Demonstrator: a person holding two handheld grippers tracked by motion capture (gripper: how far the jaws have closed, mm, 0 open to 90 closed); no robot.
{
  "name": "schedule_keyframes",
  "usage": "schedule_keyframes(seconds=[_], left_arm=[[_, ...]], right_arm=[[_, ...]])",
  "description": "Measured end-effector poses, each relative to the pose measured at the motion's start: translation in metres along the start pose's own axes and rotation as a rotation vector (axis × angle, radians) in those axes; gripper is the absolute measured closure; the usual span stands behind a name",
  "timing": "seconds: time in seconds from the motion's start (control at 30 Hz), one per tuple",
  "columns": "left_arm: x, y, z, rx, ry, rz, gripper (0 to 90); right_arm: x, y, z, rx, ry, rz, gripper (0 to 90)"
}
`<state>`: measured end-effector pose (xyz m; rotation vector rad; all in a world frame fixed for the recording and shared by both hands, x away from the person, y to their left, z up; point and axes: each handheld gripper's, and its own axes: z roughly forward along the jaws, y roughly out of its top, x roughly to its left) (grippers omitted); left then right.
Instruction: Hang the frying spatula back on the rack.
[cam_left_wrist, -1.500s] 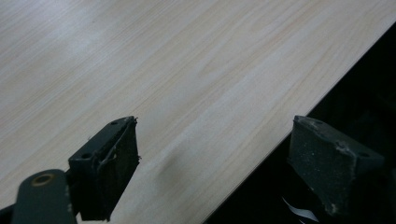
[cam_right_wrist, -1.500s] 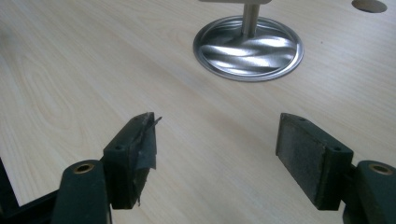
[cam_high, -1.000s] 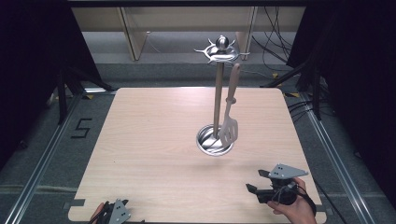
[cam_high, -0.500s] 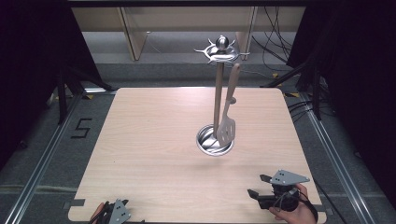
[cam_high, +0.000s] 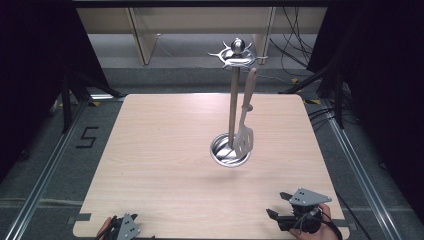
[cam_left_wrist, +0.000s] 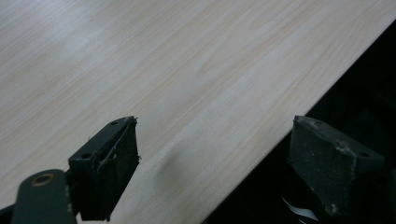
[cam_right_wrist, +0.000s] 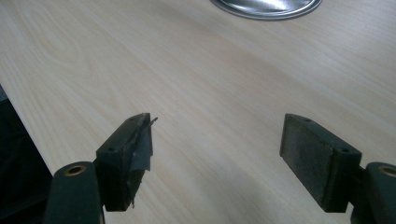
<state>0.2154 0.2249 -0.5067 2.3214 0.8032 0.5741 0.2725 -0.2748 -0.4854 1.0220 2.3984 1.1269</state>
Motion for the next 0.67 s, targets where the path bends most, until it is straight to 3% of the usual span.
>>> schedule_keyframes(seconds=[0.2,0.27,0.33,0.37,0.4,0.67], left_arm=[[0.0000,-0.0001,0.0000,-0.001,0.002,0.000,15.1],[-0.0001,0.0000,-0.0001,-0.002,0.004,0.003,15.1],[-0.0002,-0.0001,0.0002,-0.001,0.002,-0.003,15.0],[-0.0011,-0.0005,0.0006,-0.001,0.013,-0.014,15.0],[-0.0010,-0.0005,0.0007,-0.002,0.016,-0.012,15.0],[-0.0008,-0.0005,0.0007,-0.002,0.025,-0.003,14.9]], right_arm=[[0.0033,-0.0058,-0.0032,0.007,0.003,0.026,26.1],[0.0008,-0.0064,-0.0034,0.007,0.004,0.000,26.1],[0.0011,-0.0072,-0.0038,0.013,-0.002,0.004,26.1],[0.0034,-0.0076,-0.0045,0.015,-0.001,0.028,26.1],[0.0006,-0.0076,-0.0040,0.009,-0.003,-0.001,26.1],[-0.0004,-0.0082,-0.0041,0.007,0.006,0.011,26.1]])
